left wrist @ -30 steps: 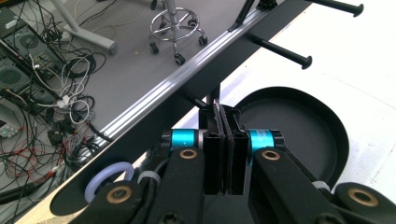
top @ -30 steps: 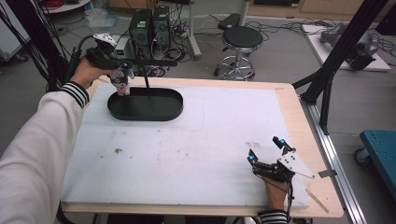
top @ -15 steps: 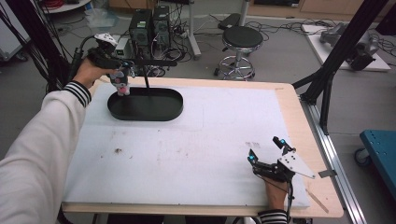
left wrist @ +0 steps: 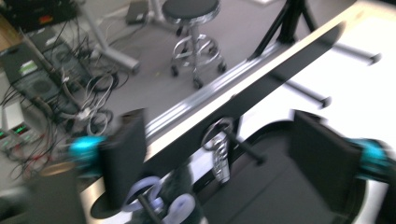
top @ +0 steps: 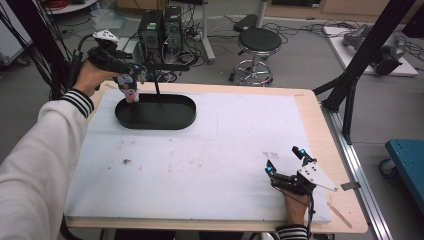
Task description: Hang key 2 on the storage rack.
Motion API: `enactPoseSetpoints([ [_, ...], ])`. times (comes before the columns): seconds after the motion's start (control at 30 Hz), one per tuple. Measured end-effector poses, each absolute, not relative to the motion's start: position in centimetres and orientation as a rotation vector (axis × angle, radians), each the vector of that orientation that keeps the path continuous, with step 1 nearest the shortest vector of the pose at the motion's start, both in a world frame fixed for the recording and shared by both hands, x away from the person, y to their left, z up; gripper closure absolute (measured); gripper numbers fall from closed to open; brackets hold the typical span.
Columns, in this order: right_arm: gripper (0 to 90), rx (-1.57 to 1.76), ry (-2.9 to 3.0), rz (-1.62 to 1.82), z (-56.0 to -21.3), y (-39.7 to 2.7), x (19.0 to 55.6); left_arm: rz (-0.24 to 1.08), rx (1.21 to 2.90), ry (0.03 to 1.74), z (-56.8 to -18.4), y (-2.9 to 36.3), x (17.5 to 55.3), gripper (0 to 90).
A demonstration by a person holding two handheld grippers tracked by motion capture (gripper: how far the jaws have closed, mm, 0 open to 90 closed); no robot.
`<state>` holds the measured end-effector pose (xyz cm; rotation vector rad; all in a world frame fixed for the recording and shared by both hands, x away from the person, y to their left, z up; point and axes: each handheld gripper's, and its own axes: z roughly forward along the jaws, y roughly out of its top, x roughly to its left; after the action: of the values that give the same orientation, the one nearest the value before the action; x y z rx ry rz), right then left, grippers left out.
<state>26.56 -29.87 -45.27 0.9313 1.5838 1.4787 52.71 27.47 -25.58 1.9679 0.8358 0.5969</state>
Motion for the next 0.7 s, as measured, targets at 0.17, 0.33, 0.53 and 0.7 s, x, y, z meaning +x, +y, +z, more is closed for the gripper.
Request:
enactPoseSetpoints([
  [0.17, 0.7, 0.931, 1.584, 1.478, -45.3, -29.8, 26.5, 0.604, 1.874, 0.735, -24.8, 27.5, 49.9, 1.6],
  [0.33, 0.7, 0.933, 1.586, 1.477, -45.3, -29.8, 26.5, 0.635, 1.815, 0.651, -24.7, 28.2, 46.4, 1.7],
  [0.53, 0.7, 0.919, 1.583, 1.478, -45.3, -29.8, 26.6, 0.668, 1.776, 0.598, -26.4, 29.3, 42.7, 1.7],
  [0.7, 0.7, 0.936, 1.583, 1.492, -45.3, -29.9, 26.5, 0.655, 1.745, 0.608, -29.3, 29.8, 40.6, 1.7],
])
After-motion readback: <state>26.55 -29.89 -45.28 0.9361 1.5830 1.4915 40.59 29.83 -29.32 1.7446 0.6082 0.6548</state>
